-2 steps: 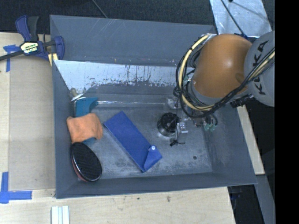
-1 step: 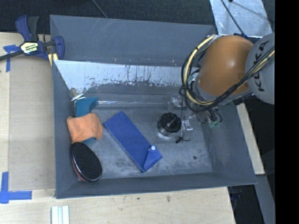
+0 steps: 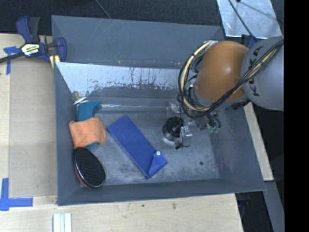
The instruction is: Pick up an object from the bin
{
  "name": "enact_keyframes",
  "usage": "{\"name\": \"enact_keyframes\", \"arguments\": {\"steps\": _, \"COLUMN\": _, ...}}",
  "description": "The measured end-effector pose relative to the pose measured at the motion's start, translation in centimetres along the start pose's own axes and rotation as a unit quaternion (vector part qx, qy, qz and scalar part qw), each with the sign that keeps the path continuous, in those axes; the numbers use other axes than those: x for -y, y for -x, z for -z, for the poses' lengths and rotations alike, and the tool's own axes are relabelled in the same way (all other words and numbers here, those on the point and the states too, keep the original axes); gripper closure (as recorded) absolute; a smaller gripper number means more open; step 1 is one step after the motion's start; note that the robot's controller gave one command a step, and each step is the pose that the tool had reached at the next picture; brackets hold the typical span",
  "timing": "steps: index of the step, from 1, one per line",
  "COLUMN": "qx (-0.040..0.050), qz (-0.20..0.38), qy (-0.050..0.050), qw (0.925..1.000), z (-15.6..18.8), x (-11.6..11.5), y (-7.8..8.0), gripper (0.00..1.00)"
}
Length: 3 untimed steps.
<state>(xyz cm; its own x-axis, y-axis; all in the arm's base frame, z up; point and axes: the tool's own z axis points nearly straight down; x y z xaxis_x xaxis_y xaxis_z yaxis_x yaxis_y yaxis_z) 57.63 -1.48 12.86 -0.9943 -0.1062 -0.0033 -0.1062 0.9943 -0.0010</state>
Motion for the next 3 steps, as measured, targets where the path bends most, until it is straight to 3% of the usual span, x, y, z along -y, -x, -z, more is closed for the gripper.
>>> {"name": "enact_keyframes", "arguments": {"steps": 1, "qx": -0.0010, "qz": -0.052, "qy": 0.001, "qw": 0.9986, "z": -1.9, "x": 0.5, "y": -0.4, "gripper": 0.00}}
{"name": "enact_keyframes", "arguments": {"steps": 2, "qx": 0.0022, "qz": -0.045, "qy": 0.001, "qw": 0.9990, "z": -4.0, "x": 2.7, "y": -0.1, "gripper": 0.00}}
{"name": "enact_keyframes", "arguments": {"steps": 3, "qx": 0.0024, "qz": -0.084, "qy": -0.001, "qw": 0.9965, "z": -5.4, "x": 3.9, "y": 1.2, "gripper": 1.00}}
